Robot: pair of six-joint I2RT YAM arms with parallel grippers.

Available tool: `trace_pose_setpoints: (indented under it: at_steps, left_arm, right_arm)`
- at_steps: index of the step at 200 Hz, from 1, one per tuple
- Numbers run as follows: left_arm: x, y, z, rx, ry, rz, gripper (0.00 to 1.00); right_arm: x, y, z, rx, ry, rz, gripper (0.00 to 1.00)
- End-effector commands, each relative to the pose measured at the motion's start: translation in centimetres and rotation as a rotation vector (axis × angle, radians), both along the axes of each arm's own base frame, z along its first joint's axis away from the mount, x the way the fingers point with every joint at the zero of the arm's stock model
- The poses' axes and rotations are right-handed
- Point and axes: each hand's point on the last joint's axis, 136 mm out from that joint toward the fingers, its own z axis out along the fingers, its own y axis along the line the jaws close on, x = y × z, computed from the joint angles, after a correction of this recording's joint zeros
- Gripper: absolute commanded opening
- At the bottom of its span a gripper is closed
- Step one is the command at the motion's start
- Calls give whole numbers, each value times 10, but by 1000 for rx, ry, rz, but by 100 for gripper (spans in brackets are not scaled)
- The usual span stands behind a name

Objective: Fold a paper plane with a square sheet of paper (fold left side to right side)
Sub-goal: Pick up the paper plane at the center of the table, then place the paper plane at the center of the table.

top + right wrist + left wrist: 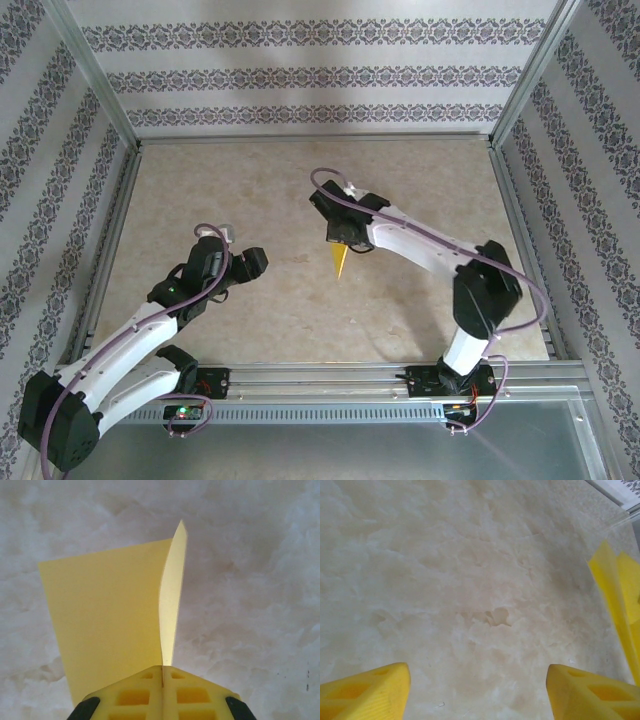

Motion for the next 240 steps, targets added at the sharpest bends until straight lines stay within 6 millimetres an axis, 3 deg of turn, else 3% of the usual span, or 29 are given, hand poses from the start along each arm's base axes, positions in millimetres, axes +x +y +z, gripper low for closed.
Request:
trace_pose_setpoints:
  at_steps: [1,45,61,93,149,201,240]
  left_arm:
    - [8,-3,24,-87,-38,18,74]
    - [17,-14,40,-248,-75,15,78]
    - [21,-18,43,-295,-81,6,80]
    - [27,-28,37,-375,-43,-25,78]
    - [37,-54,32,-470,16,-114,69]
    - [39,-60,25,-473,48,-131,66]
    - [37,-55,20,-451,54,-117,66]
  right_arm:
    - [-2,2,21,73,-110,93,0]
    - [-12,1,44,470,-252,245,0]
    - [-15,-10,42,536,-260,255,0]
    - [-19,-13,41,732,-282,296,0]
    - [-16,23,32,1054,-234,375,0]
    - [-11,56,-9,1064,-134,376,0]
    - [-2,62,-43,1029,-96,331,0]
